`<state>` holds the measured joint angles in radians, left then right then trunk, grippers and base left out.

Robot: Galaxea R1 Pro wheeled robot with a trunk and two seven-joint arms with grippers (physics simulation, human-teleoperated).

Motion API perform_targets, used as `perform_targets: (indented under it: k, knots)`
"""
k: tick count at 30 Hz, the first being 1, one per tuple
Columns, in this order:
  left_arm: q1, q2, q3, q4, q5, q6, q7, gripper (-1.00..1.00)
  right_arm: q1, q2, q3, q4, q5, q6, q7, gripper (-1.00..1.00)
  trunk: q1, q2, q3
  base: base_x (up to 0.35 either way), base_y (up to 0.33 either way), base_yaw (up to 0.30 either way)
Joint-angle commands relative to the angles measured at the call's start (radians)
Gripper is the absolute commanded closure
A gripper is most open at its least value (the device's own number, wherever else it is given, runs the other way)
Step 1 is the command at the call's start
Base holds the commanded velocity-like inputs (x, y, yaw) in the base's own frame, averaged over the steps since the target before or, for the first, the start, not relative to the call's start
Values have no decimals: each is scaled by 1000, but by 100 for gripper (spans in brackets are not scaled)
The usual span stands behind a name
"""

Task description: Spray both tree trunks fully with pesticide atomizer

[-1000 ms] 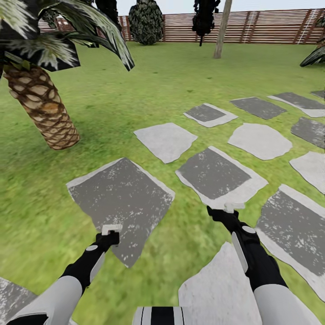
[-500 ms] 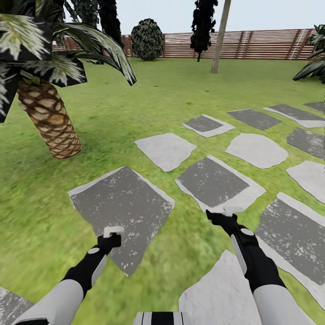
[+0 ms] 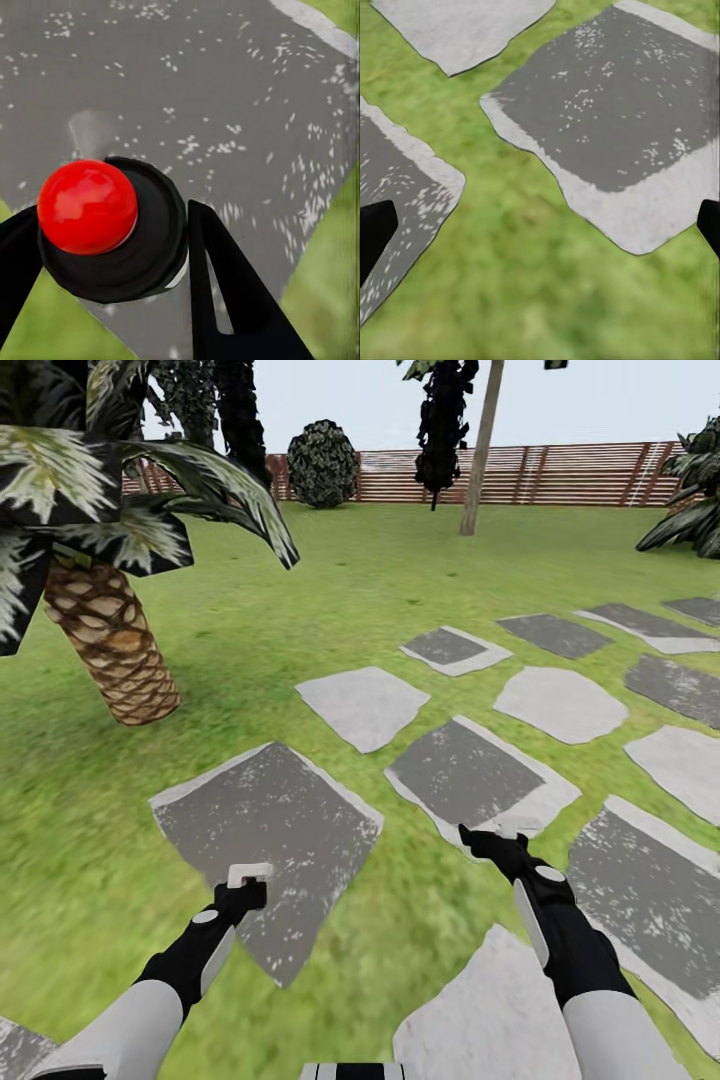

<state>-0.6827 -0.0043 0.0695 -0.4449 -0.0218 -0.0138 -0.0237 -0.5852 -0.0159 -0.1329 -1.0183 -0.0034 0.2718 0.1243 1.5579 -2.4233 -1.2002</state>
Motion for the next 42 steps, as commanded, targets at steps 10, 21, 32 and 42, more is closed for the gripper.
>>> perform_targets:
  k: [10, 21, 32, 42]
  knots:
    - [0, 0, 0, 1, -1, 0, 1, 100, 0, -30, -2, -1, 2, 0, 0, -100, -38, 70, 45, 0, 0, -196]
    - [0, 0, 0, 1, -3, 0, 1, 100, 0, -47, 1, 2, 2, 0, 0, -100, -81, 147, 90, 0, 0, -185]
    - [0, 0, -1, 2, -3, 0, 1, 100, 0, -47, 1, 4, 2, 0, 0, -100, -123, 224, 125, 0, 0, -87]
    - [0, -2, -2, 3, -3, 0, 1, 100, 0, -47, 1, 4, 2, 0, 0, -100, -161, 294, 156, 0, 0, -91]
